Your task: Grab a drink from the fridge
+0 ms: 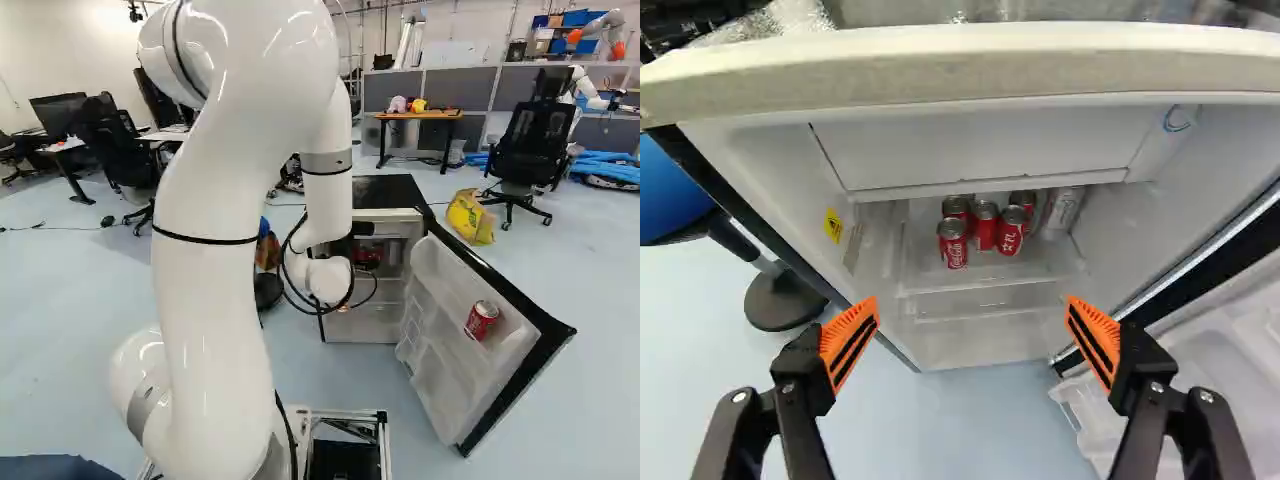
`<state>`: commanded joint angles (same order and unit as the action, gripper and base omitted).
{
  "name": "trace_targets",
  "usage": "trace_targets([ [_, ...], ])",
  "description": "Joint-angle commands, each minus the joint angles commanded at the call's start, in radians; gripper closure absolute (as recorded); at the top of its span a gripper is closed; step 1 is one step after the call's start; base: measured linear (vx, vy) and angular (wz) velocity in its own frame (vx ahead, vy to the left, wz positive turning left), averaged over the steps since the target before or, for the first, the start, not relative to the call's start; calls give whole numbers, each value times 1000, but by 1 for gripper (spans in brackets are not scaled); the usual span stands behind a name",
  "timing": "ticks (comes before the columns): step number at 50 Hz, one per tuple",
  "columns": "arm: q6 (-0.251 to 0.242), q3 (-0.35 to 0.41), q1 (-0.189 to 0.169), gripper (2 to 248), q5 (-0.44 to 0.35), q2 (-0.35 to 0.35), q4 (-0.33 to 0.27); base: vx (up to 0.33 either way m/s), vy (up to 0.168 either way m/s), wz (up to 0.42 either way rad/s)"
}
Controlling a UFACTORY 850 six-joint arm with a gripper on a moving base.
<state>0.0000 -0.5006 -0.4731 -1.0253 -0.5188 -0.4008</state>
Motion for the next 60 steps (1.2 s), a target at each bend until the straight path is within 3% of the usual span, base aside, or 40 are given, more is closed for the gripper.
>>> trace_targets([
  [25,0,-104,-1,3,0,-130,-17,0,0,0],
  [60,0,-179,2,3,0,-263,-124,0,0,0],
])
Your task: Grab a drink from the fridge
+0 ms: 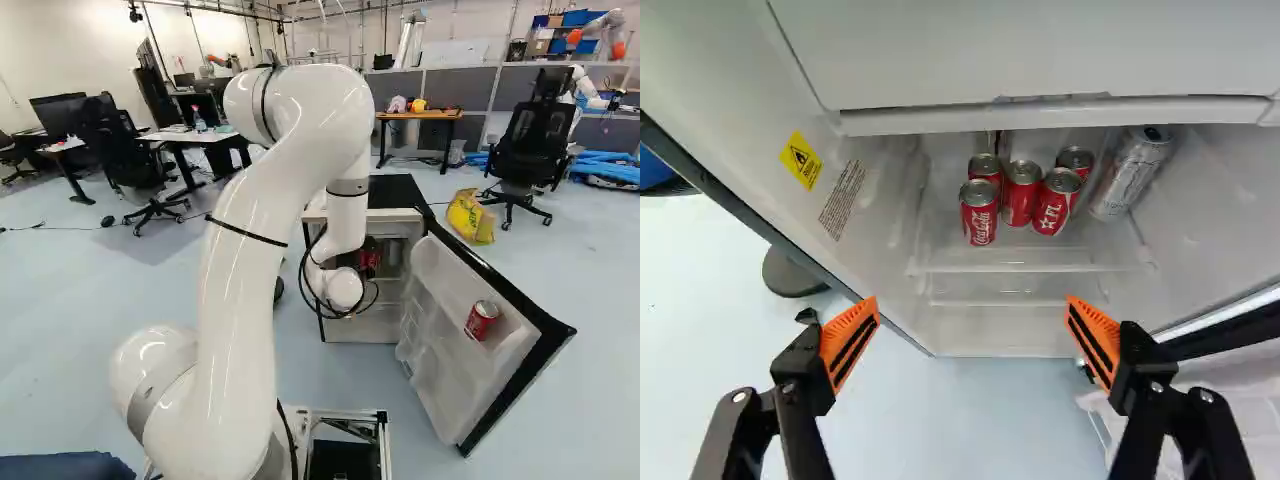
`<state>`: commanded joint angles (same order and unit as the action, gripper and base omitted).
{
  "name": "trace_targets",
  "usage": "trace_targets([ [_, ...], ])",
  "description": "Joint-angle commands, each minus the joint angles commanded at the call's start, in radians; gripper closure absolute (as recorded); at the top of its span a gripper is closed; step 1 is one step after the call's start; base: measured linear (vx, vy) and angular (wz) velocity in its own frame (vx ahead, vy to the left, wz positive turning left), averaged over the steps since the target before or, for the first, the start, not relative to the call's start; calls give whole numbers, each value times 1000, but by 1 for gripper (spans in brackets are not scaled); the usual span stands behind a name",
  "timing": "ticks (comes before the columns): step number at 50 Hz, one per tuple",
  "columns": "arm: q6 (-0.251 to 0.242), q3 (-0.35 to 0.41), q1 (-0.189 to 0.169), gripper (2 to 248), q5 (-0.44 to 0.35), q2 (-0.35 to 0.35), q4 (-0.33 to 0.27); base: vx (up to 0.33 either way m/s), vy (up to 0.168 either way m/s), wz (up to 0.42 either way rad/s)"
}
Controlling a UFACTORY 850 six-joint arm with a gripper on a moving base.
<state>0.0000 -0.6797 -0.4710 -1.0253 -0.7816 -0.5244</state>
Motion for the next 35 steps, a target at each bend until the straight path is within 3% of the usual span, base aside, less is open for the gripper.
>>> trace_targets([
  [35,0,-142,12,3,-12,-161,-80,0,0,0],
])
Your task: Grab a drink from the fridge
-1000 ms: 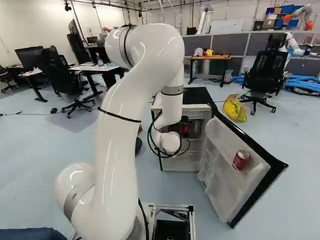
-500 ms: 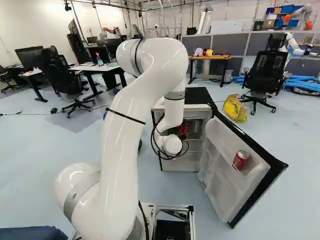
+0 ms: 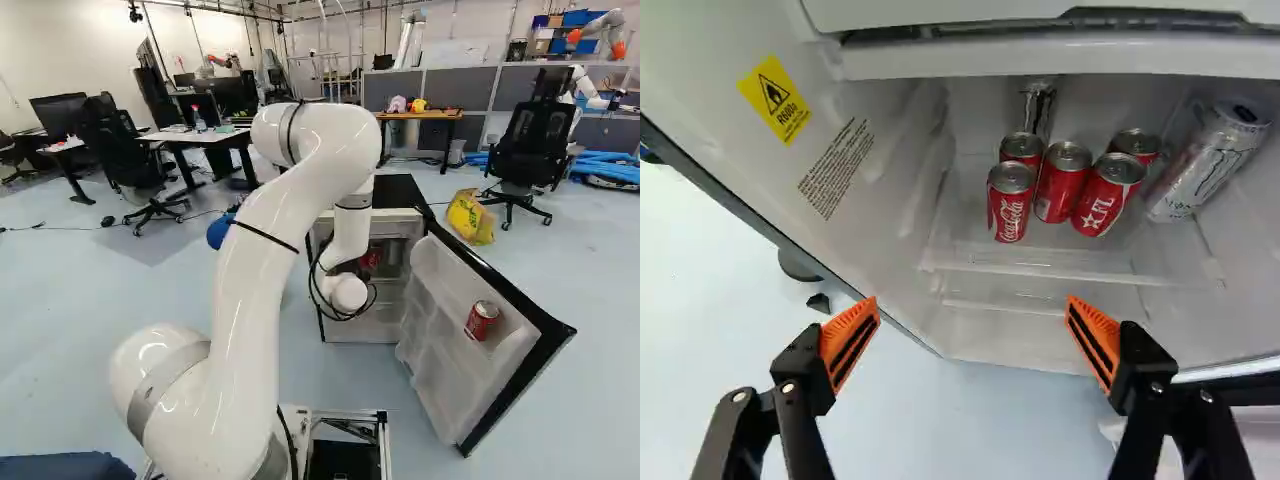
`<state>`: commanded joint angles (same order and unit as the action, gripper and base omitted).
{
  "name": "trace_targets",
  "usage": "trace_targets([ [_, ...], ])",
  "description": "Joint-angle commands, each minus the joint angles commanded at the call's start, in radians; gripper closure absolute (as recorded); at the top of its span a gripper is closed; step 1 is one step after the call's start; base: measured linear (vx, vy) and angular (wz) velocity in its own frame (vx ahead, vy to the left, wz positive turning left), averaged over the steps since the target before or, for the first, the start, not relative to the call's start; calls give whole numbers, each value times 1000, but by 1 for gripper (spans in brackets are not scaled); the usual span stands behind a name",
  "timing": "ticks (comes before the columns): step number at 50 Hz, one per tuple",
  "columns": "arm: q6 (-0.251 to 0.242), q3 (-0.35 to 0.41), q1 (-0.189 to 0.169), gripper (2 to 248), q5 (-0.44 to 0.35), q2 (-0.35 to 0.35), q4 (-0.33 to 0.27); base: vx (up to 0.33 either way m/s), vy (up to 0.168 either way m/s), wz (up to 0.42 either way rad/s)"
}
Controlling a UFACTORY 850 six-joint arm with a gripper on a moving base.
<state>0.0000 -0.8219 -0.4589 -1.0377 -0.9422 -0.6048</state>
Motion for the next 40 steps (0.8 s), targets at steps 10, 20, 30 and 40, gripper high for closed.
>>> trace_targets([
  [10,0,-29,-2,3,-11,-19,-16,0,0,0],
  [20,0,-55,-5,3,-22,-31,-32,0,0,0],
  [30,0,-95,-6,3,-33,-62,-48,0,0,0],
  [40,0,-155,-6,3,-44,-113,-64,0,0,0],
])
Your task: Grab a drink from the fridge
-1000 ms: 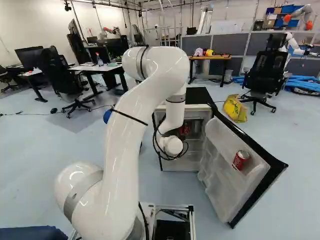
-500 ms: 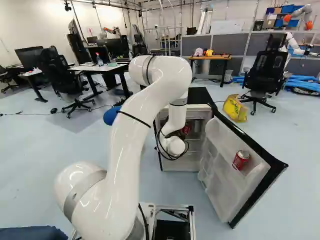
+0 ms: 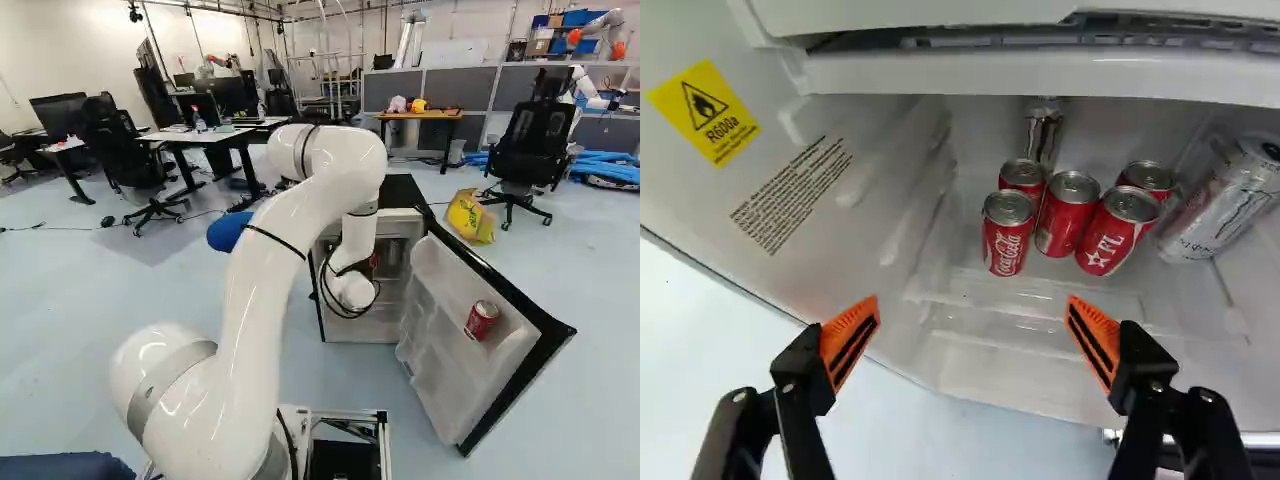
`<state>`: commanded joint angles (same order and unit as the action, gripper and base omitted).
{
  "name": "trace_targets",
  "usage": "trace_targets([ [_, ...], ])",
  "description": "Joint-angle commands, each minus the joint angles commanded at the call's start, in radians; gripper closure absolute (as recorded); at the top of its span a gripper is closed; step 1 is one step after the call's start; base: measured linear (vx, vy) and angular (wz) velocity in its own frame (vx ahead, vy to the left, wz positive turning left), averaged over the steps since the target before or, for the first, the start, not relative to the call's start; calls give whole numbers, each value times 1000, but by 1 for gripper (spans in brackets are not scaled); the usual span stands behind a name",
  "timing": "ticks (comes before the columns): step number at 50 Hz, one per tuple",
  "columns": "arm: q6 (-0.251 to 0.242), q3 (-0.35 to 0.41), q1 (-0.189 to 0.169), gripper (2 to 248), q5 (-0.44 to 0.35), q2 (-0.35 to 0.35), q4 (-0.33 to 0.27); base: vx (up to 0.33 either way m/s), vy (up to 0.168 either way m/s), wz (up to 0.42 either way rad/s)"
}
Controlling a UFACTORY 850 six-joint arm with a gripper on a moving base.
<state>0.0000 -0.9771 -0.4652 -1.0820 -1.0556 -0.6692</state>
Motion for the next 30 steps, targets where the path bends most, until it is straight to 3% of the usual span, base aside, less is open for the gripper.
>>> trace_targets([
  [30,0,-214,-6,3,-33,-170,-41,0,0,0],
])
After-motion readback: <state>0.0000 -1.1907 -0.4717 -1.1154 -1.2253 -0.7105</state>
